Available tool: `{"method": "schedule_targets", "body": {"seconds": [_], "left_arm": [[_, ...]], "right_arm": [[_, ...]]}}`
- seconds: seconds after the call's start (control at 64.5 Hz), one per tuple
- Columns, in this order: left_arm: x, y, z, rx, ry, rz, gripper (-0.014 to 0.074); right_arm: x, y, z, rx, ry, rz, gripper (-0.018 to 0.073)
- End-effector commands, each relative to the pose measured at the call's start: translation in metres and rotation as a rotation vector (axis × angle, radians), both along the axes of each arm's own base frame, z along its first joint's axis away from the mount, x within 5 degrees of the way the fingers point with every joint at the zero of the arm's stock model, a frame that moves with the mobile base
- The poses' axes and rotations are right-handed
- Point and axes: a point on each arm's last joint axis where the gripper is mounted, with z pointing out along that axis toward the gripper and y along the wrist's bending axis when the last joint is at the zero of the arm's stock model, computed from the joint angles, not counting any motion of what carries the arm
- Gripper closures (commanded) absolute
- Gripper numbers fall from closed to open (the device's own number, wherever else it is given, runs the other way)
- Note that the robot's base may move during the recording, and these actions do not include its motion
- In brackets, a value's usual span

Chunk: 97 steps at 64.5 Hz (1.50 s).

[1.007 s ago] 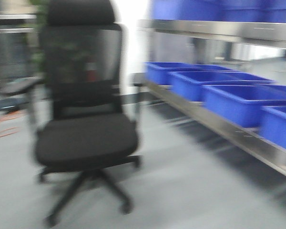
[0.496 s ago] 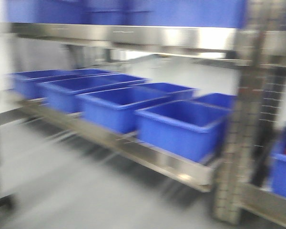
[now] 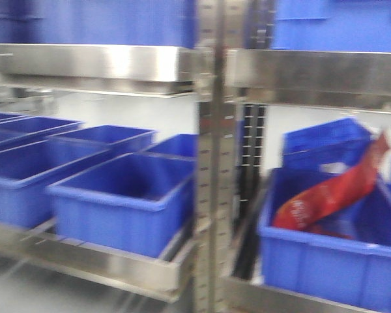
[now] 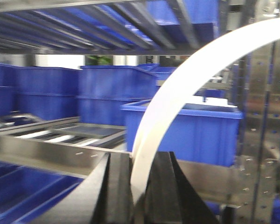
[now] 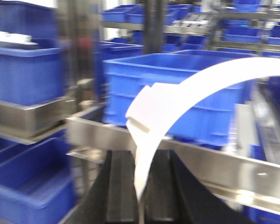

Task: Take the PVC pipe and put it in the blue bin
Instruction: 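Keep holding the clamp and drive up to the blue bins on the shelf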

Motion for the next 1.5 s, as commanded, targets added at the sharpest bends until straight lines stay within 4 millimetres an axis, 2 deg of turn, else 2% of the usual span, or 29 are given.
{"method": "schedule_targets", "body": {"seconds": [0.0, 1.488], "left_arm": [[-0.0029, 0.0003, 0.0038, -0.004, -0.037, 0.004, 0.0707], [0.0010, 0.0005, 0.0025, -0.005, -0.023, 0.004, 0.0707]], "right_arm": [[-0.0012, -0.0002, 0.0022, -0.015, -0.025, -0.005, 0.0715], [-0.0013, -0.0002, 0.0024, -0.015, -0.027, -0.005, 0.0715]]}}
